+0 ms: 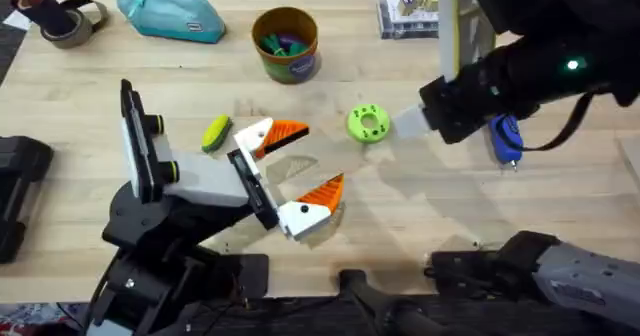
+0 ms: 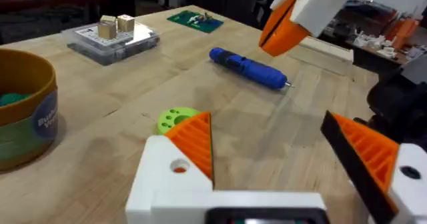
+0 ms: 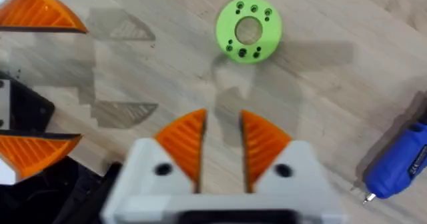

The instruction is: Pick up the gripper from the table and insert it into the empty holder that is missing its gripper. Then pick up a screw, insert it into the mounting hole, and use the screwdriver to tighten it. Finally, clean up the table by picking up the vegetable and placing it into the bucket.

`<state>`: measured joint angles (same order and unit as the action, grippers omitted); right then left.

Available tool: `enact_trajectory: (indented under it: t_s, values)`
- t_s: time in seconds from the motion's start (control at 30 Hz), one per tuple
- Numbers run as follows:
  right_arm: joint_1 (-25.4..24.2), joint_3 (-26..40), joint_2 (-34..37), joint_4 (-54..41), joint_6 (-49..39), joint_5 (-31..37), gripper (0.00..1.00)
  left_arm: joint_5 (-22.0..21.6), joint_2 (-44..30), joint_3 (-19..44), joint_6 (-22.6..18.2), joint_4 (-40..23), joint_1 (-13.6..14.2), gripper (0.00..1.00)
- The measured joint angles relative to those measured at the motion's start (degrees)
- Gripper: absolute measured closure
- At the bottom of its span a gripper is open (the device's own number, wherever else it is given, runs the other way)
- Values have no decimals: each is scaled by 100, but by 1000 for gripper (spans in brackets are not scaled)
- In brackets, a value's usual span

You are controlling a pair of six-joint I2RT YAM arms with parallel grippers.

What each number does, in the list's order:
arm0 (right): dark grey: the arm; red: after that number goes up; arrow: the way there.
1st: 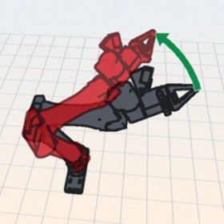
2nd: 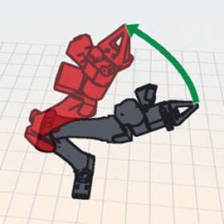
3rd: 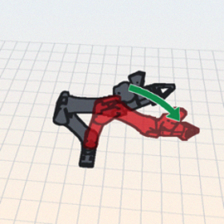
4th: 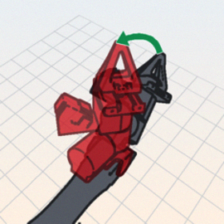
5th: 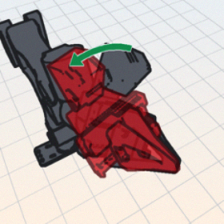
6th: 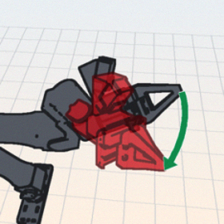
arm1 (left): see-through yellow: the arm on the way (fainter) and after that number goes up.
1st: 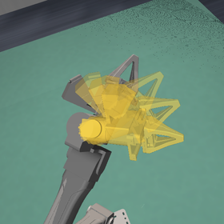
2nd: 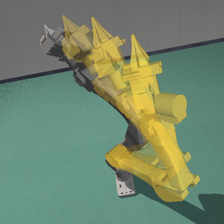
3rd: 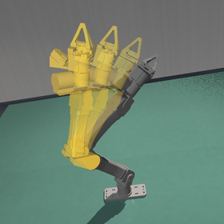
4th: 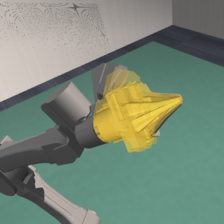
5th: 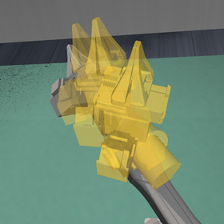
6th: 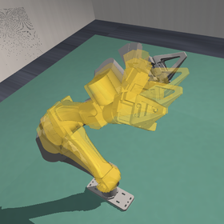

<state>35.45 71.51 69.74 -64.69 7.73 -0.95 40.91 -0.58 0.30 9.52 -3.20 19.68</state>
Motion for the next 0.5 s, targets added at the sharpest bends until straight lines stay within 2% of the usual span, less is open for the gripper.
enact_trajectory:
  t_s: [0.1,0.13,0.17,0.3,0.5]
  values:
    - [-1,-3,0,7,0,-1,236,0,0,0,0,0,0,6]
    - [-1,-5,0,10,-3,-1,103,0,0,0,0,0,0,6]
    - [-1,-11,0,29,-6,0,32,0,0,0,0,0,0,6]
    - [-1,-222,-15,308,0,0,7,0,0,0,-2,0,0,6]
    - [-1,-1143,-10,1212,166,-1,6,0,0,0,-1,0,0,6]
